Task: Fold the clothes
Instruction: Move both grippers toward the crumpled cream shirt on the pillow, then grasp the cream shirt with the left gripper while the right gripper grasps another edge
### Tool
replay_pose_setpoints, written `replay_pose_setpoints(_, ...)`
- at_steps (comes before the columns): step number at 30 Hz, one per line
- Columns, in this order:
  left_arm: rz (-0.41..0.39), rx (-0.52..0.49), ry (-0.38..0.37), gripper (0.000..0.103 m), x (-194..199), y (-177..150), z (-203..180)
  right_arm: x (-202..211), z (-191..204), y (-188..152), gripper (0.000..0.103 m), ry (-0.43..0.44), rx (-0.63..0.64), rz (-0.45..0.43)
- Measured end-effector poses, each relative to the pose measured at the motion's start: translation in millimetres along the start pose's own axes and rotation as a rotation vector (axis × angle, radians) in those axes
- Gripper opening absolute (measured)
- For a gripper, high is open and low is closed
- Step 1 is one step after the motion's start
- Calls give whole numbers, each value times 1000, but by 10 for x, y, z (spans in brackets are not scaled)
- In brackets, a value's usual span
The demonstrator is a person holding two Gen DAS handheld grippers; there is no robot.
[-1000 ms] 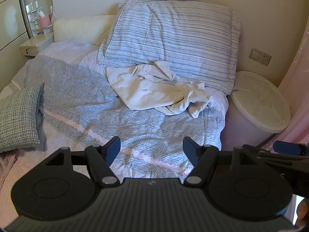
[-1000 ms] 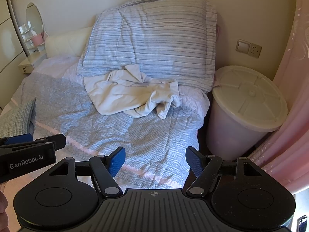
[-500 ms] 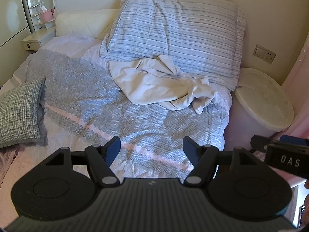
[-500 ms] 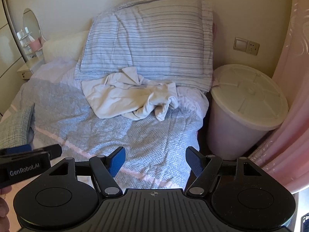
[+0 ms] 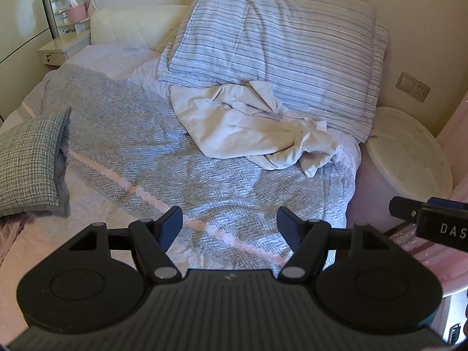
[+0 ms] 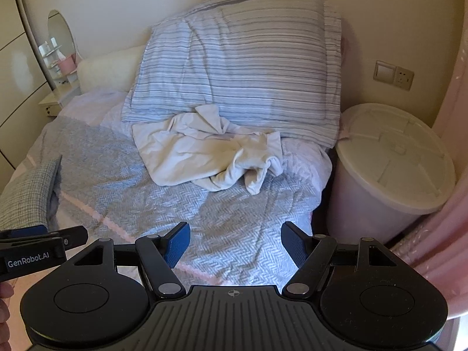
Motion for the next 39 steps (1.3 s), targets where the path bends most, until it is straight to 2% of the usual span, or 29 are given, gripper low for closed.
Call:
replay_pose_setpoints(16, 22, -28, -46, 68, -779, 527, -388, -734, -394, 472, 72, 12, 6, 75)
replay_pose_setpoints(23, 37, -77, -75, 67, -1257, 558, -494, -1113, -615, 573, 72, 21, -39, 134)
replay_pose_setpoints(31, 102, -86, -72, 63, -1881, 536, -409, -1626, -969, 661, 72, 40, -153, 199)
replay_pose_setpoints(39, 154, -247, -29, 63, -2698, 569, -464, -2261, -1094, 806, 72, 85, -268, 248)
Point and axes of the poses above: each gripper's, at about its wrist camera, not at the fingertips, and x roughly against the way its jaws point, z to its left, y to its top, the point moved 8 cm from there along -x, roughly the way its jaws point, and after that the axes turned 1 degree about -z, right-handed, at the moved point
